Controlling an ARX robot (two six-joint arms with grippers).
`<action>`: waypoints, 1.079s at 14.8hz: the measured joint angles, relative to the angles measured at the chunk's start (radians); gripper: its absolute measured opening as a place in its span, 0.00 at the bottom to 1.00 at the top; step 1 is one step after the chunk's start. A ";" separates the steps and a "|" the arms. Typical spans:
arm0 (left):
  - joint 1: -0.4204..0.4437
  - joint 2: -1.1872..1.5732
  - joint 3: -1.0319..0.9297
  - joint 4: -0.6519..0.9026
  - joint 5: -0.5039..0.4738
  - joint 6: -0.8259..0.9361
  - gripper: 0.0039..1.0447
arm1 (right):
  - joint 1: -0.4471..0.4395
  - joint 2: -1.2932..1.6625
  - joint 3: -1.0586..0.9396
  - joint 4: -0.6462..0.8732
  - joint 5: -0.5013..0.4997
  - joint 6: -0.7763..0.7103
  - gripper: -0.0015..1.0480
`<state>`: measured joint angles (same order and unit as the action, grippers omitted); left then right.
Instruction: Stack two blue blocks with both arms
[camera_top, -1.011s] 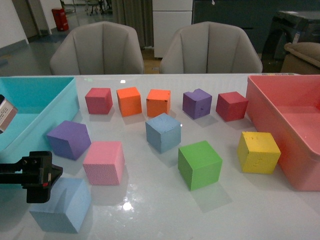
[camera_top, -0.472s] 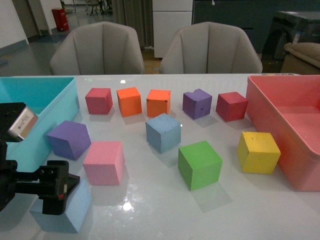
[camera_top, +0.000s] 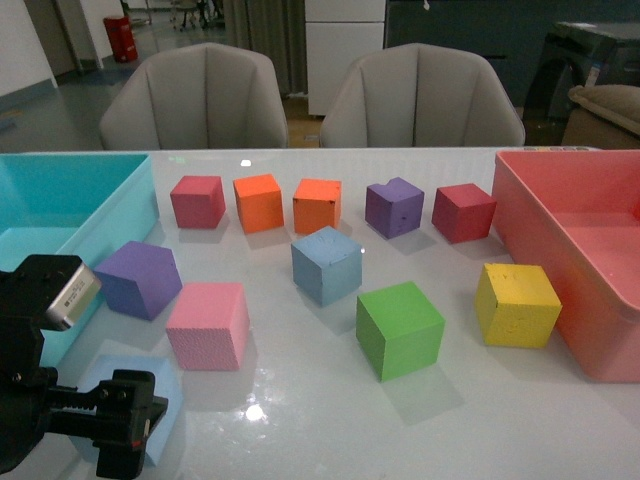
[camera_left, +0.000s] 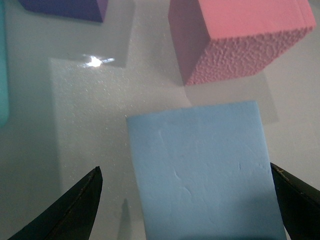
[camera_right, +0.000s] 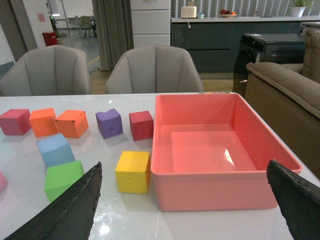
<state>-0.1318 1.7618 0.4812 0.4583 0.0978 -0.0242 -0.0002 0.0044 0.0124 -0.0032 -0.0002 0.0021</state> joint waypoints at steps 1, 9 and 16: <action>-0.005 0.005 -0.005 -0.019 0.000 0.006 0.88 | 0.000 0.000 0.000 0.000 0.000 0.000 0.94; -0.006 -0.135 0.060 -0.195 -0.014 0.010 0.37 | 0.000 0.000 0.000 0.000 0.000 0.000 0.94; -0.154 -0.078 0.460 -0.410 -0.080 -0.003 0.37 | 0.000 0.000 0.000 0.000 0.000 0.000 0.94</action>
<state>-0.2863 1.6840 0.9409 0.0479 0.0177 -0.0273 -0.0002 0.0044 0.0124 -0.0032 -0.0002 0.0021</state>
